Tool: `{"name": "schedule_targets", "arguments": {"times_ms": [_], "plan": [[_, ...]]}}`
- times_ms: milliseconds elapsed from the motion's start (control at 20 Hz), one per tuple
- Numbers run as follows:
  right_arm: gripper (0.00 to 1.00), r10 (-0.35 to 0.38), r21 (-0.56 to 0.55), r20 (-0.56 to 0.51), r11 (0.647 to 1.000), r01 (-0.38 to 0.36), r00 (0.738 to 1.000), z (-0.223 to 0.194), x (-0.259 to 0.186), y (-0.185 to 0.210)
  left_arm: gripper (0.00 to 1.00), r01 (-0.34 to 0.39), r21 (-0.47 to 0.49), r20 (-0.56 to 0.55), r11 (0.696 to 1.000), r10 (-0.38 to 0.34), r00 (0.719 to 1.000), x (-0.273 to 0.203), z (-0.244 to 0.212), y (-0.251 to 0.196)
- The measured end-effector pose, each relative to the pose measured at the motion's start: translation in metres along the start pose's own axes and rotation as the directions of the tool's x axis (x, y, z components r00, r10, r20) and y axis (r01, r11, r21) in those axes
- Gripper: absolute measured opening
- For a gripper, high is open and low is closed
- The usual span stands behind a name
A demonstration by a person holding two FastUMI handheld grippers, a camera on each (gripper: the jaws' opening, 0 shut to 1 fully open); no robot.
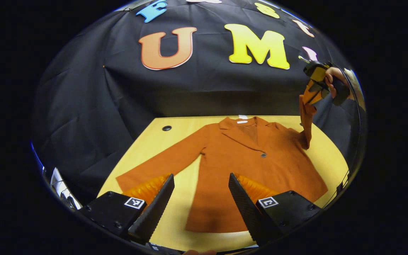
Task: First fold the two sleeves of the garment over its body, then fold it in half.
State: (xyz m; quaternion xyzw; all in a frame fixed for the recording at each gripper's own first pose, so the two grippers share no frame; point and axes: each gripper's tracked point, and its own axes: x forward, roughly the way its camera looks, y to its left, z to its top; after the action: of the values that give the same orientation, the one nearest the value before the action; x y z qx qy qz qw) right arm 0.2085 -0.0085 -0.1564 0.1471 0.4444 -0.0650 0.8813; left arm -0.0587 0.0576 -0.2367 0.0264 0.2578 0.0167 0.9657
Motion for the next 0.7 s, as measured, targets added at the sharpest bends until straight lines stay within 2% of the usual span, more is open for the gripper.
{"name": "schedule_targets", "arguments": {"times_ms": [300,450,700], "plan": [[0.00,0.104,-0.055,-0.081,0.993,-0.108,0.991,-0.035,0.015,0.133,1.00,-0.085,-0.043,-0.043,0.995,0.083,0.996,0.009,-0.036,0.071],[0.00,0.149,-0.104,-0.100,0.982,-0.159,0.984,-0.047,0.031,0.182,1.00,-0.120,-0.093,-0.068,0.988,0.114,0.991,0.014,-0.047,0.093],[0.00,0.193,-0.122,-0.180,0.969,-0.217,0.964,-0.084,0.060,0.235,1.00,-0.169,-0.149,-0.099,0.974,0.155,0.983,0.022,-0.065,0.113]]}}
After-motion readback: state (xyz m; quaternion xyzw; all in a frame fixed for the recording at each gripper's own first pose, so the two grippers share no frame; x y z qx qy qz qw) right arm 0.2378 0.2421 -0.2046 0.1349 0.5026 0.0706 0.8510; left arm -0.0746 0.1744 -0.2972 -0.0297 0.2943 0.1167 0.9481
